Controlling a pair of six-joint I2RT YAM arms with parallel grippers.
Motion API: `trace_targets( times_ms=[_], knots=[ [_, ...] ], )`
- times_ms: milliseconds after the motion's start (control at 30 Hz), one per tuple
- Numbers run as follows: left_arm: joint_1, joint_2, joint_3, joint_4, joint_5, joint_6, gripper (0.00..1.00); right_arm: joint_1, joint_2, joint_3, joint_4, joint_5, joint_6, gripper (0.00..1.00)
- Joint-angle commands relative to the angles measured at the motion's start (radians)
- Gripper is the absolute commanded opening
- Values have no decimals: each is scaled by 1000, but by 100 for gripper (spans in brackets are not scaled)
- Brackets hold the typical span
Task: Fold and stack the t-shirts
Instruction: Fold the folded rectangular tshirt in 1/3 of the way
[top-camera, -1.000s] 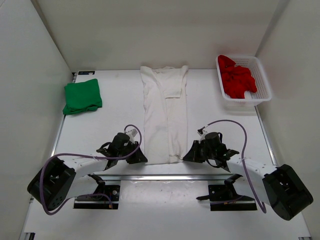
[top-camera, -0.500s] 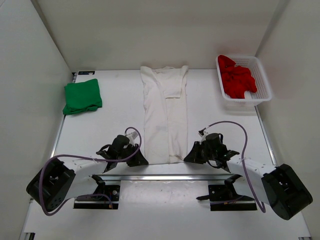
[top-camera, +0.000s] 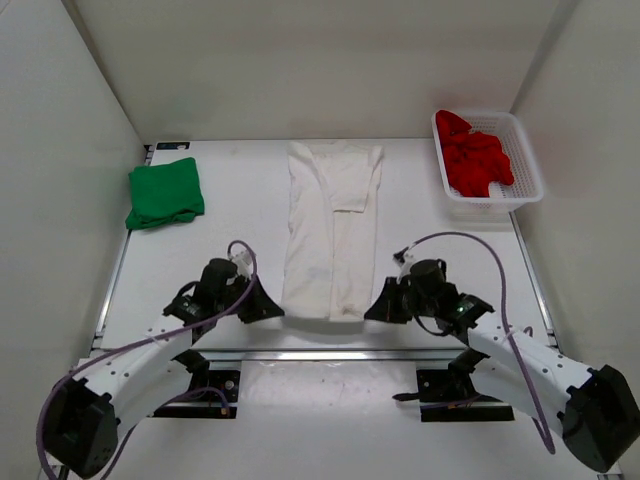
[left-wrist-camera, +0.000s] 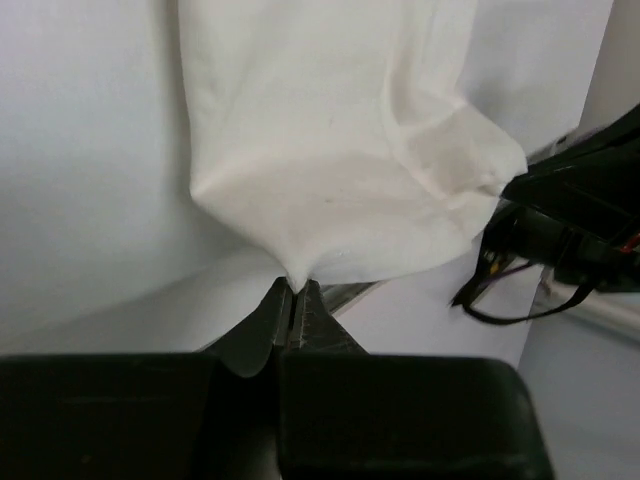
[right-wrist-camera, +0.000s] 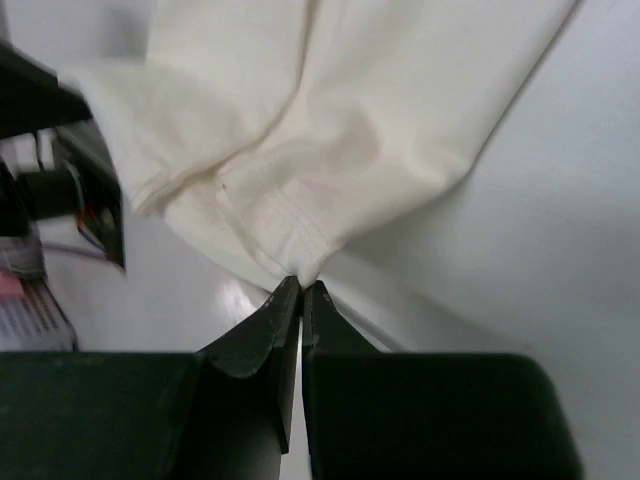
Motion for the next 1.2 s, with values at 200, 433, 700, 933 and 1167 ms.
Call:
trace_targets(
  times_ms=[200,433,700,933,1167],
  knots=[
    [67,470,440,110,-142,112,0,-359,367,373,59,-94,-304,0],
    [122,807,748,147,-222,162,0,-507,699,605,143,-147,-323,0],
    [156,1045,930,140,-238,151,0,-535,966,850,142,-170,-326,0],
    [175,1105,947,187,-281,116,0,-528,1098,993,99,-141,-358,0],
    [213,993,856,368,-176,44,45,-554,999,926,143,-143,-321,27]
  ],
)
